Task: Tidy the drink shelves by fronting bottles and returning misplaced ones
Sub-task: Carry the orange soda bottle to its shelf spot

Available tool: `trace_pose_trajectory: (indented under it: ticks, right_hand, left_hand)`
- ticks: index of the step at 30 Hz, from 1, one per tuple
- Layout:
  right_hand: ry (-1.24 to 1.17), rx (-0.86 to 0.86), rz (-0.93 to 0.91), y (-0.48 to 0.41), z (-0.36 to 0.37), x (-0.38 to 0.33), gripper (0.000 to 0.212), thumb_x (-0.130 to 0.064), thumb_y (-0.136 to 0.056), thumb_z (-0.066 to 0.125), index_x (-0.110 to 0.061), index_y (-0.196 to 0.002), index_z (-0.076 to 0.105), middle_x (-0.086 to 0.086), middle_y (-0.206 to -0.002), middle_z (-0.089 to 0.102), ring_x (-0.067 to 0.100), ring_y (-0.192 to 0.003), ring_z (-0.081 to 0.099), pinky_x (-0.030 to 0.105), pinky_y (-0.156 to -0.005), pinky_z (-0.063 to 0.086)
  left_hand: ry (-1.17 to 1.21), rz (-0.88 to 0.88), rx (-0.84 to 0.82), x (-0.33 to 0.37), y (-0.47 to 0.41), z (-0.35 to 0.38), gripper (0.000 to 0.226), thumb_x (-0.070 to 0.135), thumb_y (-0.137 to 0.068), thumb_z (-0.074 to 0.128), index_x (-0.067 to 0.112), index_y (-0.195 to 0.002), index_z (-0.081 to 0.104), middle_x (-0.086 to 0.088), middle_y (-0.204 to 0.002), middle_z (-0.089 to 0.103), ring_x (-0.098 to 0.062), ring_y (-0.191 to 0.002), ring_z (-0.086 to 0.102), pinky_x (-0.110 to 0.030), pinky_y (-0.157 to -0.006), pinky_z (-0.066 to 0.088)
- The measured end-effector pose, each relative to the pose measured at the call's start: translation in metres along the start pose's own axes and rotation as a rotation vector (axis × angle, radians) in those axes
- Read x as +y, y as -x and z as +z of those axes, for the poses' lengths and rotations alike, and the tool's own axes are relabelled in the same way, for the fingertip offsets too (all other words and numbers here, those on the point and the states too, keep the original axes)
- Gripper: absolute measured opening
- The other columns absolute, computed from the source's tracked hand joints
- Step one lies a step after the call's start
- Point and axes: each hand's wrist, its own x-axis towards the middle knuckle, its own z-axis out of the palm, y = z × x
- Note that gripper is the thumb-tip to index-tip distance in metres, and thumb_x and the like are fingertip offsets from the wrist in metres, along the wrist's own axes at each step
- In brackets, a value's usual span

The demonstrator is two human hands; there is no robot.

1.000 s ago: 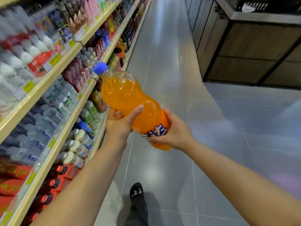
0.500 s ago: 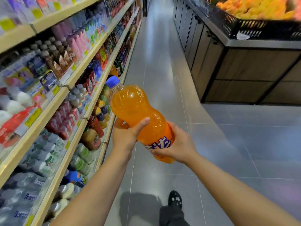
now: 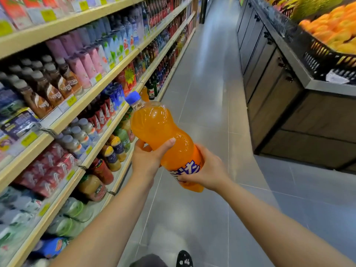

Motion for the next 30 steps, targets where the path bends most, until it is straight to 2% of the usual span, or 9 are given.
trace_pose_trajectory:
  ticks: [3, 6, 12, 18, 20, 23, 28, 30]
  right_hand:
    - [0.010, -0.030, -0.017, -0.055, -0.013, 0.009, 0.105, -0.067, -0.044, 0.080, -0.042, -0.135, 0.035, -0.012, -0.121, 0.058, 0.015, -0.107, 0.058, 0.040, -0.091, 0.052]
    - [0.030, -0.053, -0.034, -0.114, -0.020, 0.021, 0.106, -0.068, -0.045, 0.079, -0.039, -0.136, 0.035, -0.012, -0.121, 0.058, 0.015, -0.107, 0.058, 0.040, -0.091, 0.051]
    - [0.078, -0.056, -0.014, -0.241, -0.035, 0.044, 0.104, -0.066, -0.048, 0.080, -0.040, -0.137, 0.033, -0.012, -0.122, 0.058, 0.015, -0.108, 0.058, 0.037, -0.091, 0.050]
    - [0.076, -0.010, 0.012, -0.356, -0.063, 0.054, 0.102, -0.060, -0.051, 0.083, -0.034, -0.138, 0.037, -0.010, -0.122, 0.059, 0.015, -0.109, 0.057, 0.037, -0.096, 0.047]
    - [0.078, 0.001, 0.014, -0.390, -0.072, 0.062, 0.102, -0.062, -0.051, 0.082, -0.034, -0.138, 0.036, -0.010, -0.123, 0.058, 0.015, -0.109, 0.057, 0.036, -0.095, 0.047]
    - [0.087, 0.013, 0.029, -0.442, -0.085, 0.076, 0.100, -0.061, -0.051, 0.083, -0.036, -0.137, 0.038, -0.012, -0.120, 0.059, 0.014, -0.107, 0.057, 0.033, -0.093, 0.047]
    - [0.106, -0.044, 0.008, -0.543, -0.111, 0.111, 0.098, -0.062, -0.051, 0.082, -0.037, -0.135, 0.039, -0.013, -0.117, 0.059, 0.013, -0.104, 0.058, 0.029, -0.090, 0.047]
    - [0.098, -0.060, -0.003, -0.585, -0.122, 0.127, 0.098, -0.063, -0.048, 0.082, -0.039, -0.133, 0.040, -0.013, -0.115, 0.061, 0.014, -0.103, 0.058, 0.031, -0.090, 0.048]
  left_hand:
    - [0.024, -0.006, 0.043, 0.006, -0.048, 0.026, 0.070, 0.025, -0.071, 0.082, 0.031, -0.128, 0.042, 0.012, -0.101, 0.055, -0.014, -0.094, 0.055, -0.035, -0.073, 0.052]
    - [0.029, -0.011, 0.055, 0.007, -0.101, 0.050, 0.068, 0.023, -0.071, 0.082, 0.033, -0.124, 0.042, 0.013, -0.099, 0.056, -0.016, -0.094, 0.056, -0.038, -0.075, 0.053]
    - [0.055, -0.041, 0.024, 0.009, -0.228, 0.100, 0.066, 0.021, -0.071, 0.082, 0.030, -0.124, 0.044, 0.015, -0.095, 0.058, -0.004, -0.083, 0.058, -0.032, -0.065, 0.054]
    - [0.023, -0.065, -0.026, 0.033, -0.344, 0.155, 0.065, 0.025, -0.067, 0.084, 0.028, -0.123, 0.052, 0.009, -0.102, 0.065, -0.013, -0.093, 0.064, -0.037, -0.069, 0.057]
    - [0.006, -0.049, -0.038, 0.039, -0.376, 0.175, 0.058, 0.022, -0.069, 0.083, 0.031, -0.116, 0.052, 0.011, -0.098, 0.064, -0.009, -0.088, 0.063, -0.036, -0.069, 0.056]
    - [-0.013, -0.050, -0.049, 0.043, -0.425, 0.205, 0.059, 0.023, -0.068, 0.084, 0.035, -0.114, 0.049, 0.013, -0.097, 0.061, -0.007, -0.087, 0.061, -0.040, -0.075, 0.057]
    - [-0.030, -0.060, 0.015, 0.038, -0.509, 0.262, 0.063, 0.029, -0.066, 0.085, 0.033, -0.117, 0.049, 0.009, -0.103, 0.062, -0.015, -0.094, 0.061, -0.046, -0.084, 0.056]
    - [-0.027, -0.073, 0.052, 0.038, -0.542, 0.286, 0.070, 0.033, -0.062, 0.086, 0.032, -0.122, 0.049, 0.005, -0.111, 0.063, -0.020, -0.102, 0.061, -0.048, -0.086, 0.055]
